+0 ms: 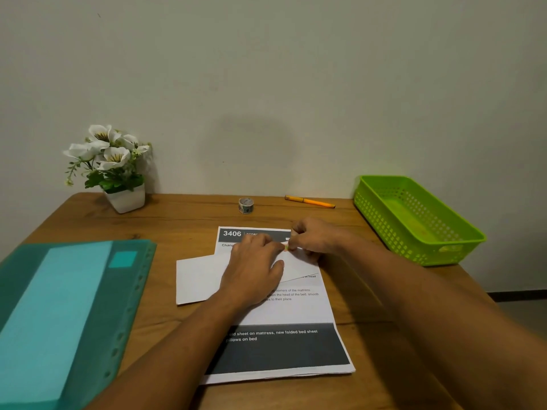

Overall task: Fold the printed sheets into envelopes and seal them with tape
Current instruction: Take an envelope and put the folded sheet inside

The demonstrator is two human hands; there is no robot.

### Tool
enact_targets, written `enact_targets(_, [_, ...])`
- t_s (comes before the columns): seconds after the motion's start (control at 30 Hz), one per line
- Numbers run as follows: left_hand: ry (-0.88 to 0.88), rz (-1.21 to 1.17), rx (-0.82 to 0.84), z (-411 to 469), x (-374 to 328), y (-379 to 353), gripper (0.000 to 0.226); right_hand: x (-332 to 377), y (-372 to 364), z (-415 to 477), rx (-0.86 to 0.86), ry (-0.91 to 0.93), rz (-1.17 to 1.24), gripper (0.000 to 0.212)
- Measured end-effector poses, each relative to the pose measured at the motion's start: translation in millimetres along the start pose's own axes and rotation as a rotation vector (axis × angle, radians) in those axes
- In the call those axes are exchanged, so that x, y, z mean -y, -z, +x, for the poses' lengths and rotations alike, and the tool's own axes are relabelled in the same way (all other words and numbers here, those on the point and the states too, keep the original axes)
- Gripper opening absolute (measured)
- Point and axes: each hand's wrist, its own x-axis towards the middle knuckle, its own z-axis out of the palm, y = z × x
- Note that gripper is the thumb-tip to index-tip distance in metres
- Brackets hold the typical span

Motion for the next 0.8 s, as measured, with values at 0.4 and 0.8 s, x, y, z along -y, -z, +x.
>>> enact_targets(0.4, [0.027,0.036,0.020,1.1,-1.5,0.1,0.045,-30.1,-3.0,-19.8,-0.398,-0.163,0.086,0.011])
enact_targets(0.8, [0.028,0.108,0.027,1.0,-3.6,-2.1,0.049,-26.3,-44.3,-48.5,-0.440,0.447,-0.585,0.039])
